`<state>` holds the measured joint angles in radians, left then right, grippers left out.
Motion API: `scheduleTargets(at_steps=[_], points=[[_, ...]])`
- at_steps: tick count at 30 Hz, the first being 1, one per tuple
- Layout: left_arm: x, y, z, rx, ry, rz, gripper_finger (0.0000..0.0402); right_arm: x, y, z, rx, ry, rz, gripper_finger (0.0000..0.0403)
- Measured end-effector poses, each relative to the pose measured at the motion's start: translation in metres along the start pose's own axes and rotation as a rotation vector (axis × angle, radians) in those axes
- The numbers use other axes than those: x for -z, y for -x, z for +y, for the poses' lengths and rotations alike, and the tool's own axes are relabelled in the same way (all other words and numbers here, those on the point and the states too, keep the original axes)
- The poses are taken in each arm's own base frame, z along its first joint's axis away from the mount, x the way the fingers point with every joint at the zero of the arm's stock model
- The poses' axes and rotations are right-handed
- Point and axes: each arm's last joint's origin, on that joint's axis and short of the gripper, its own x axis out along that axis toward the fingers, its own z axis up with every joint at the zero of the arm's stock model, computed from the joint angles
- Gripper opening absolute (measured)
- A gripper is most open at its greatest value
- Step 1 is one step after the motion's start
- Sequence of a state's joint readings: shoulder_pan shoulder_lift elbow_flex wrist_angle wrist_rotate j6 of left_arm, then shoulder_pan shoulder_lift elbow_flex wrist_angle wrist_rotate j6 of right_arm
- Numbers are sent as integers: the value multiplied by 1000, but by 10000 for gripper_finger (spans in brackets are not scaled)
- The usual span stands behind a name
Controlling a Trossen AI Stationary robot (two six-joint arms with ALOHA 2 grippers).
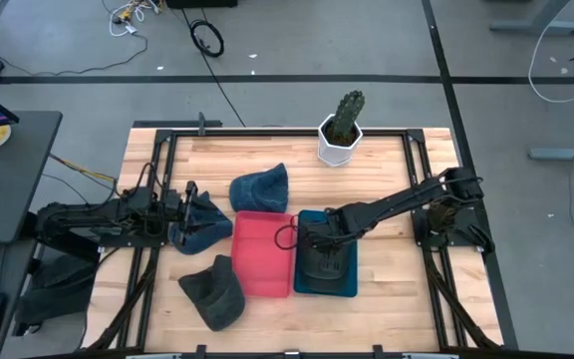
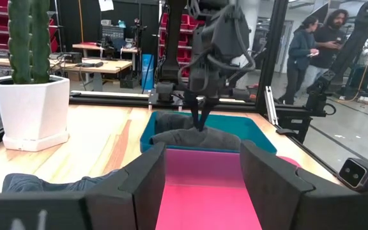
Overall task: Pick & Place hat
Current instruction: Put the top black cap in the blue bin, then put the black cap in the blue bin
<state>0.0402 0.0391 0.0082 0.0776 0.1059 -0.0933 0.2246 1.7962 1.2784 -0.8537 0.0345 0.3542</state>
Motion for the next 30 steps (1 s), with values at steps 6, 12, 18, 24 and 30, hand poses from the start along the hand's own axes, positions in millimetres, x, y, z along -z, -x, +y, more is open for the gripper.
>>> scheduleTargets(at_steps=[6, 12, 18, 24, 30], points=[[0, 0, 0, 0, 0, 0, 204, 2, -6, -4, -1, 24, -2, 55], [0, 0, 0, 0, 0, 0, 204, 4, 3, -5, 0, 59, -26, 100], [0, 0, 0, 0, 0, 0, 204, 5, 19, -6, -19, 65, -72, 141], [0, 0, 0, 0, 0, 0, 204, 7, 32, -8, -33, 60, -112, 167], [0, 0, 0, 0, 0, 0, 204, 8, 49, -16, -42, 58, -166, 180]])
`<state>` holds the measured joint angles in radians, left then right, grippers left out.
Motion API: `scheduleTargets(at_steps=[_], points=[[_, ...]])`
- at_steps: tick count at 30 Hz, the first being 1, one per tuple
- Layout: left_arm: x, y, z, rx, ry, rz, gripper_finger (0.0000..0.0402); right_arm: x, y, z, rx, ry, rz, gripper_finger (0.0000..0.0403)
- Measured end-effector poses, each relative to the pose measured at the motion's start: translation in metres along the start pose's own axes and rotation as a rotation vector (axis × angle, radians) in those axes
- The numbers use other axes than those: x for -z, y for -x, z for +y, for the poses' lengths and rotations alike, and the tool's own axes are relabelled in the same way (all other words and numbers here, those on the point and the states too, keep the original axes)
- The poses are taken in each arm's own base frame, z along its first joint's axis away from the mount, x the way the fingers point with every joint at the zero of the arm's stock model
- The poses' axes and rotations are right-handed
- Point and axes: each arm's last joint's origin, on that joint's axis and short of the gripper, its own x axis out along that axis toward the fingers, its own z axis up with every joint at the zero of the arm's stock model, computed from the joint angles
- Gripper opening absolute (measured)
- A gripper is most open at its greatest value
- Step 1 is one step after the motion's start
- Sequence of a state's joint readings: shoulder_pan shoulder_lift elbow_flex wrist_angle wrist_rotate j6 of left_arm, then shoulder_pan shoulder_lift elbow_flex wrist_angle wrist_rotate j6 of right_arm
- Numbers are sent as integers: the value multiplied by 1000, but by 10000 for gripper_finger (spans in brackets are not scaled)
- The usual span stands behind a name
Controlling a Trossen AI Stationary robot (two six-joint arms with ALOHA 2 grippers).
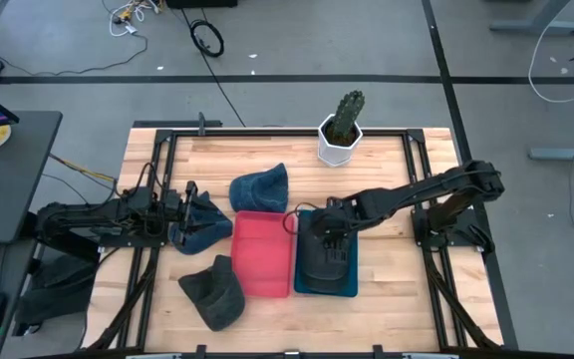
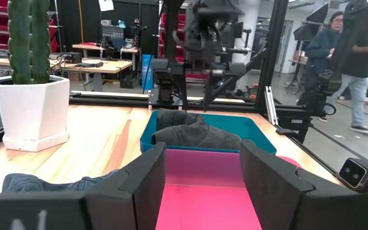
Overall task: Pick & Place hat
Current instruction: Put the black cap in the blue bin
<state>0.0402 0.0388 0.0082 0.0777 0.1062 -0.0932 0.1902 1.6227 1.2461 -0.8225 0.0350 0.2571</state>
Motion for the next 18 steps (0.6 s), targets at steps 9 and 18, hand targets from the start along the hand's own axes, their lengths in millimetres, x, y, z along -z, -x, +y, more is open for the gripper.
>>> scheduleTargets(at_steps=[9, 18], points=[[0, 0, 0, 0, 0, 0, 204, -2, 35, -23, 7, 50, -125, 178], [0, 0, 0, 0, 0, 0, 204, 10, 103, -46, 50, 144, -450, 150]])
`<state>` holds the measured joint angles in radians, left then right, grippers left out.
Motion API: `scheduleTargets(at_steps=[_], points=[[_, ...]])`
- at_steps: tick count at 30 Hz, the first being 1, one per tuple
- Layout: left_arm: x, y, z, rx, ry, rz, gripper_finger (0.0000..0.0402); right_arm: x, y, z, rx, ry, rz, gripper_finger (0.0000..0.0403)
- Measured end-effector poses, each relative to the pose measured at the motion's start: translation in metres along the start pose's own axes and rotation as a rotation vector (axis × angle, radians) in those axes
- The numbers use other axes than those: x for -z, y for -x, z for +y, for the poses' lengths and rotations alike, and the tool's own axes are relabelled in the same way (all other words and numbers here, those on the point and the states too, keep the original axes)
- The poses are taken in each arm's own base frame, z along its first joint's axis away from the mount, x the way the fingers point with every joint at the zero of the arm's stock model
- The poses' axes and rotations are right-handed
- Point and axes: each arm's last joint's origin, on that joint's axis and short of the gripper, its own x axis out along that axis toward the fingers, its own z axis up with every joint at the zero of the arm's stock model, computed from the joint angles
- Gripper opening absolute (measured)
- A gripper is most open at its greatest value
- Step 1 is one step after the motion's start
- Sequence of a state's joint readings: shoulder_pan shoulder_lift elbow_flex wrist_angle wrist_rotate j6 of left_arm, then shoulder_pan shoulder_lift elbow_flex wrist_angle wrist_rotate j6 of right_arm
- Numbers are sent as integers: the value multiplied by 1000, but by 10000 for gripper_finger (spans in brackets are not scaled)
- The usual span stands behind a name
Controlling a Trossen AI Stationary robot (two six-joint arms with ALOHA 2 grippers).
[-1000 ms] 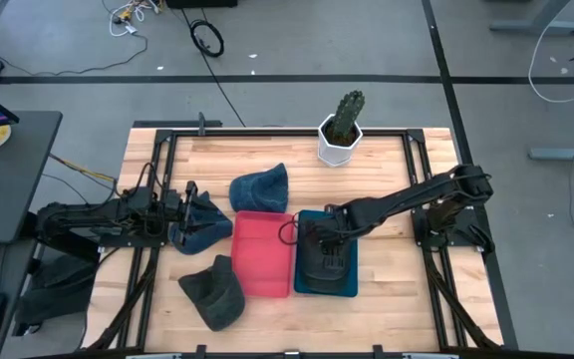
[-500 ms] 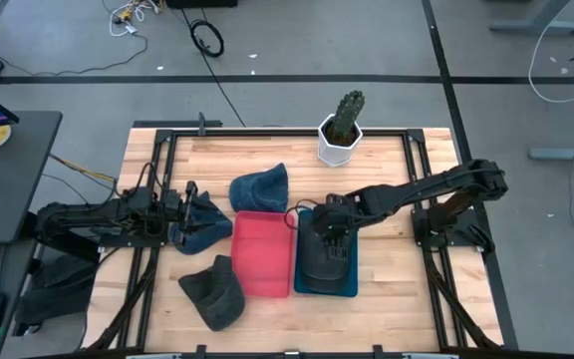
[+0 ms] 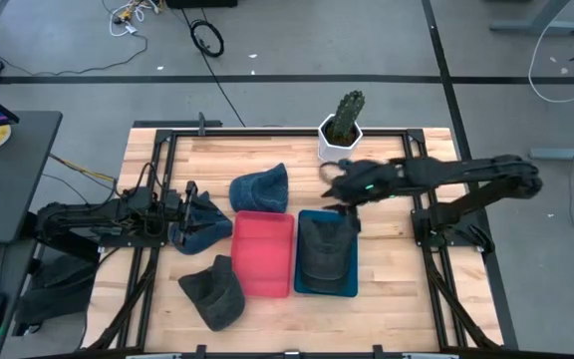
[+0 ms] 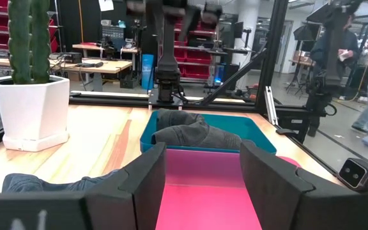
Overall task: Pick & Place hat
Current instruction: Put the black cap in the blue bin
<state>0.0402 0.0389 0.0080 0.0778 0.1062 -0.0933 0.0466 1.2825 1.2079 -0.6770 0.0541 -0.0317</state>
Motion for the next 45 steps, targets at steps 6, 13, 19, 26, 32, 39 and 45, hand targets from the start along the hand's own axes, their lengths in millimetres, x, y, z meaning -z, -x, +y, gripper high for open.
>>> scheduleTargets(at_steps=[6, 13, 19, 26, 32, 39, 45], points=[[0, 0, 0, 0, 0, 0, 204, 24, 29, -4, 10, 117, -381, 121], [0, 0, 0, 0, -1, -1, 204, 70, 45, -8, 50, 79, -609, 48], [-1, 0, 0, 0, -1, -7, 204, 108, 59, -9, 67, 25, -714, 16], [-3, 0, 0, 3, -3, -32, 204, 146, 73, -5, 45, 17, -833, 4], [-3, 0, 0, 3, -3, -31, 204, 174, 71, -3, 42, -16, -894, 3], [-3, 0, 0, 3, -3, -31, 204, 197, 61, -1, 61, 14, -937, 2], [-3, 0, 0, 3, 0, -31, 204, 209, 49, 0, 57, 5, -946, 1]])
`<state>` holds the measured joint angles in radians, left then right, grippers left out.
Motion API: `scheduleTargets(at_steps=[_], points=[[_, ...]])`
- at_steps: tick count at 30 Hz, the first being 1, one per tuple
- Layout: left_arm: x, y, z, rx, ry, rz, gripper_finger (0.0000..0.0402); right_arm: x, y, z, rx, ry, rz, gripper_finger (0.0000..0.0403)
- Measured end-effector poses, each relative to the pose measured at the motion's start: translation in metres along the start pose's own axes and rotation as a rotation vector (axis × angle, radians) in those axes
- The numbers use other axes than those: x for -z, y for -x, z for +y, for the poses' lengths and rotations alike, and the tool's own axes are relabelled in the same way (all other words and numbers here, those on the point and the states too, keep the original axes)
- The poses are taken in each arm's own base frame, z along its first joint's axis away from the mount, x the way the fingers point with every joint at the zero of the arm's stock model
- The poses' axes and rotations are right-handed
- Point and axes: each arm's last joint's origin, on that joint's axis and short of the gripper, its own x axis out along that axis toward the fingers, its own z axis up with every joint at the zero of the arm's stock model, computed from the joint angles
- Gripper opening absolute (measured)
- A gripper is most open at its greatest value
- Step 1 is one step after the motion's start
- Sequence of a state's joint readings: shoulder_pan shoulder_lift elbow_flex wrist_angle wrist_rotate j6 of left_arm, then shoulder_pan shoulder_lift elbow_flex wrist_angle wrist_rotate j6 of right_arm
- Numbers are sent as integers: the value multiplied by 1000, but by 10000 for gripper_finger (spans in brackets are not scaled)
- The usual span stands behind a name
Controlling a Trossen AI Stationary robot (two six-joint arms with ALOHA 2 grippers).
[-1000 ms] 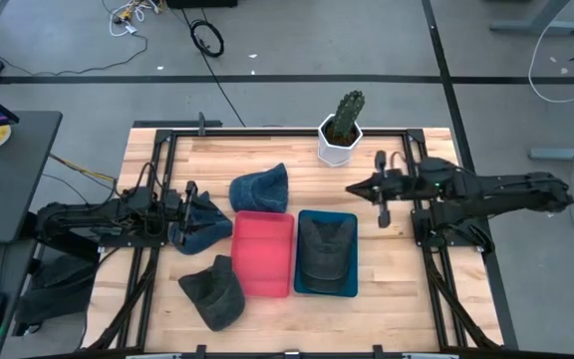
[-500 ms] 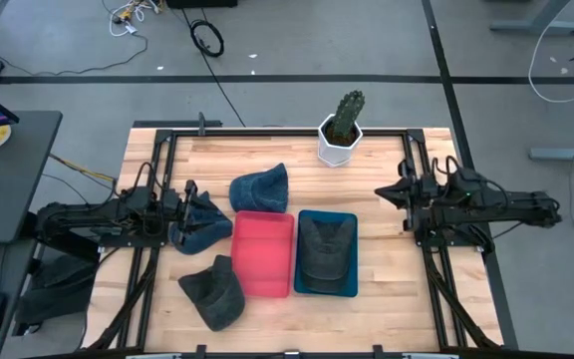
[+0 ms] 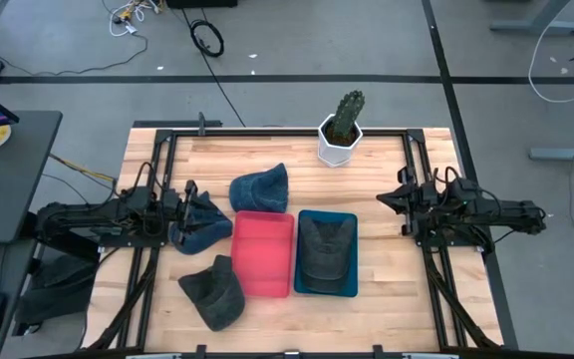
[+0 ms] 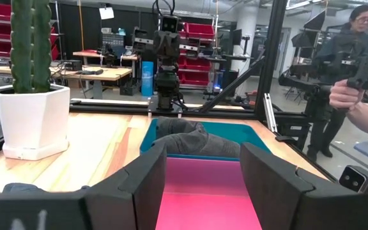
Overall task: Pick & Place hat
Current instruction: Put the black cap in the blue bin
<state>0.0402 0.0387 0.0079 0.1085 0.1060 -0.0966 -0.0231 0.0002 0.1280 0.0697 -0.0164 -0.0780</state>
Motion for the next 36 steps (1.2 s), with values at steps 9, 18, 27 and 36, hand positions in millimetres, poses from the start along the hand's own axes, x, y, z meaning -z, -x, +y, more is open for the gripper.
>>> scheduleTargets(at_steps=[9, 18, 27, 36], points=[[-1, 0, 0, 0, 75, -5, 204, 17, -2, 1, -3, 8, 36, 0], [-1, 0, 2, -76, 92, -15, 204, 38, -3, 3, -4, 77, 102, 0], [-7, 1, 3, -126, 79, -89, 204, 45, -2, 3, -8, 81, 177, 0], [-51, 8, 0, -156, 93, -159, 204, 45, -2, 3, 8, 47, 178, 20]])
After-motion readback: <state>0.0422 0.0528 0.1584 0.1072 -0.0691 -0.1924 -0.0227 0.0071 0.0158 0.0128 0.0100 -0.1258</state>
